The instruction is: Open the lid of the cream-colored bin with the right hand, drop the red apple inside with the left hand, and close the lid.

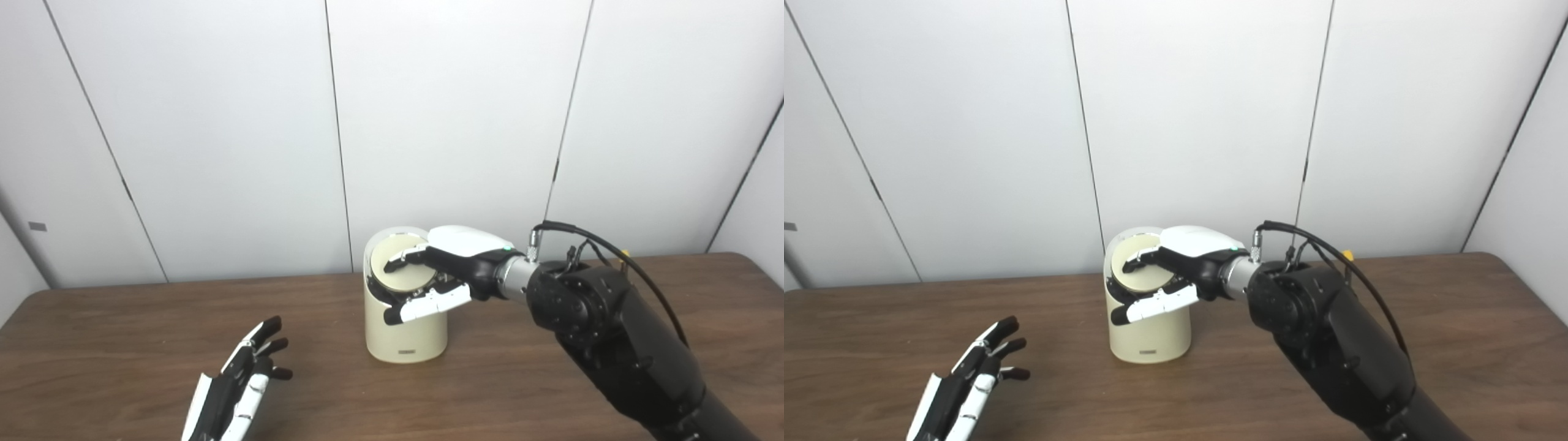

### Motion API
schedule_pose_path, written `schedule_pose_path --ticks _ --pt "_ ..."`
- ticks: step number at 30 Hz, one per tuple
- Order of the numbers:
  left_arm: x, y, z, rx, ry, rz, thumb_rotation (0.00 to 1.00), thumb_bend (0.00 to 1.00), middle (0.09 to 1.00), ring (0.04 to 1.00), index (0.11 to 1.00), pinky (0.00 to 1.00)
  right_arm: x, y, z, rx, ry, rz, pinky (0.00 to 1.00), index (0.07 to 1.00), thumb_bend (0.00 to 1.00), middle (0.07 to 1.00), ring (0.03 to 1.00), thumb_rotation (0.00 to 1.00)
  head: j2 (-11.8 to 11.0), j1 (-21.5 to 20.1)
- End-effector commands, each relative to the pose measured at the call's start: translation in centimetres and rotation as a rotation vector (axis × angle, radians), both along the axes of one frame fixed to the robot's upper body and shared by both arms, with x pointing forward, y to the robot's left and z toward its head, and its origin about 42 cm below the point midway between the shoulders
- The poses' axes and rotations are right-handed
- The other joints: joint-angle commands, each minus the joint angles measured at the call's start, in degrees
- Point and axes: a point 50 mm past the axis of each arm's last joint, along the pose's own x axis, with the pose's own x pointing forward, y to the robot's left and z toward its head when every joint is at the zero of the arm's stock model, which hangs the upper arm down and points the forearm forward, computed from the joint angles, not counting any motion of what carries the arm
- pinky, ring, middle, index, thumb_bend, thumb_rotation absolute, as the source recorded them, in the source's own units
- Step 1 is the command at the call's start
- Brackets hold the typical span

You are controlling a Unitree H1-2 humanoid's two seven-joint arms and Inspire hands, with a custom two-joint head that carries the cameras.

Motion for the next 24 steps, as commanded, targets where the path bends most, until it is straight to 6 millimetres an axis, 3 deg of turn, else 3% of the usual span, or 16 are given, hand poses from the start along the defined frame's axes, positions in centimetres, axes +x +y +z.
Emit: schedule_pose_path --ticks 1,13,24 --pt "0.2 -0.3 1.5 0.003 -0.059 -0.002 0.81 0.53 0.913 0.846 0.904 0.64 -0.5 -0.2 0.9 0.002 -0.063 0.034 0.90 0.816 0.74 0.842 0.890 0.90 0.1 -0.1" --pt "0.1 -0.3 1.6 0.002 -0.053 -0.004 0.81 0.55 0.913 0.843 0.905 0.64 -1.4 -0.5 -1.2 0.009 -0.060 0.032 0.92 0.807 0.75 0.830 0.892 0.86 0.7 -0.1" --pt "-0.1 -0.4 1.8 0.001 -0.052 0.003 0.81 0.55 0.912 0.839 0.903 0.63 -1.7 -0.8 -3.8 -0.110 -0.103 0.038 0.95 0.812 0.76 0.857 0.905 0.85 1.1 0.1"
